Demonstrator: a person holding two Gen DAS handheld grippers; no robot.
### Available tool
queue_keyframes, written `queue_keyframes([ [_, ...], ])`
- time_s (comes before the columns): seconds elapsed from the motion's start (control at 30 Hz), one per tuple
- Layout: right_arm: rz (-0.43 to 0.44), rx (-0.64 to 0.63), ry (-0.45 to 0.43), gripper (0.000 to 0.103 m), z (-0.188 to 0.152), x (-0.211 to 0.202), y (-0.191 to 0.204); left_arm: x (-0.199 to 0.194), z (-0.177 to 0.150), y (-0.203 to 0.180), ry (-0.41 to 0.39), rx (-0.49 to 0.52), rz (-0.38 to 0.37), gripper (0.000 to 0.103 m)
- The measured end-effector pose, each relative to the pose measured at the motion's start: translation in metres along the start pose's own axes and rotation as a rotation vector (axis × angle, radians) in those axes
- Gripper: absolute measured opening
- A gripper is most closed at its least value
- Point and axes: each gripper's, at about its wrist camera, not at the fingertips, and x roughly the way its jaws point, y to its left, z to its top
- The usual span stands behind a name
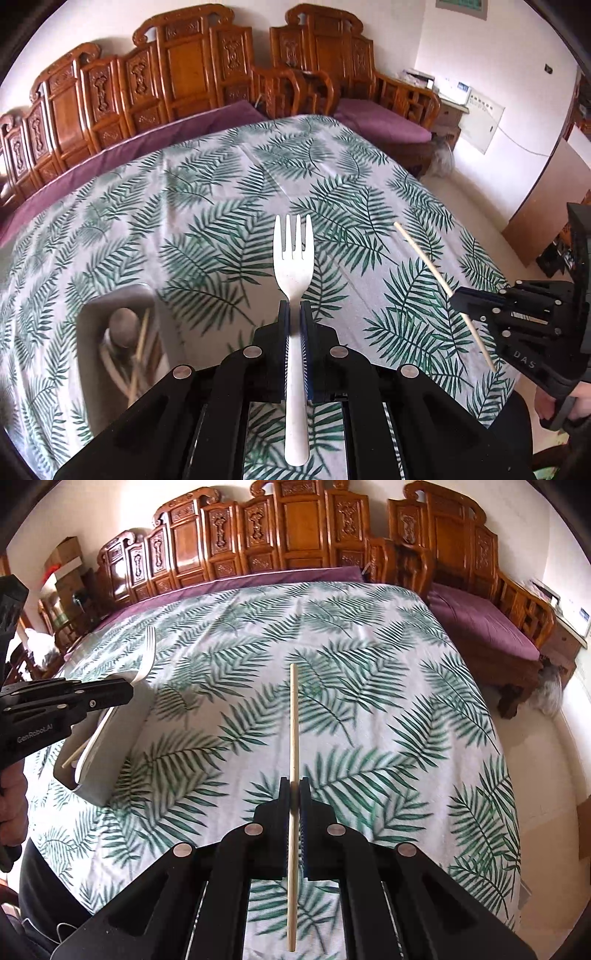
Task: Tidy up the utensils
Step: 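Carry the white fork in the left gripper over the tray while the right gripper carries the chopstick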
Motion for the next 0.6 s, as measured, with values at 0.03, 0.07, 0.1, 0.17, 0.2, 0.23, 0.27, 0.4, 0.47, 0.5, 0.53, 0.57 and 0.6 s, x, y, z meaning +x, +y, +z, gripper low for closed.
queue_keyframes([
  [0.03, 0.003, -0.006, -0.002, 0.006, 0.002, 0.0, 0.005, -0.004, -0.001, 0.004, -0.006, -0.004, 0.0, 0.005],
  [0.07, 0.006, -0.014, -0.003, 0.006, 0.004, -0.001, 0.01, -0.007, -0.002, 0.008, -0.01, -0.006, 0.001, 0.005],
  [0.1, 0.009, -0.018, -0.004, 0.006, 0.005, -0.001, 0.014, -0.011, -0.003, 0.012, -0.016, -0.009, 0.004, 0.005],
  [0.17, 0.015, -0.033, -0.008, 0.006, 0.01, -0.001, 0.026, -0.017, -0.005, 0.02, -0.025, -0.016, 0.009, 0.005],
  [0.2, 0.02, -0.04, -0.009, 0.006, 0.011, -0.001, 0.031, -0.02, -0.006, 0.024, -0.028, -0.021, 0.012, 0.005],
  [0.23, 0.023, -0.046, -0.009, 0.006, 0.013, 0.0, 0.035, -0.023, -0.008, 0.029, -0.031, -0.026, 0.015, 0.005],
  [0.27, 0.027, -0.053, -0.01, 0.006, 0.015, 0.0, 0.041, -0.025, -0.01, 0.033, -0.033, -0.031, 0.017, 0.005],
  [0.4, 0.042, -0.079, -0.012, 0.006, 0.021, 0.001, 0.06, -0.033, -0.016, 0.057, -0.043, -0.056, 0.033, 0.005],
  [0.47, 0.051, -0.092, -0.012, 0.006, 0.024, 0.001, 0.071, -0.037, -0.02, 0.066, -0.048, -0.067, 0.043, 0.005],
  [0.5, 0.054, -0.098, -0.012, 0.006, 0.024, 0.001, 0.075, -0.038, -0.021, 0.072, -0.05, -0.074, 0.049, 0.005],
  [0.53, 0.058, -0.104, -0.012, 0.006, 0.026, 0.002, 0.08, -0.039, -0.023, 0.078, -0.051, -0.08, 0.054, 0.005],
  [0.57, 0.062, -0.111, -0.012, 0.006, 0.027, 0.003, 0.085, -0.04, -0.025, 0.082, -0.052, -0.085, 0.058, 0.005],
  [0.6, 0.065, -0.115, -0.011, 0.006, 0.028, 0.003, 0.089, -0.041, -0.026, 0.088, -0.051, -0.091, 0.063, 0.005],
])
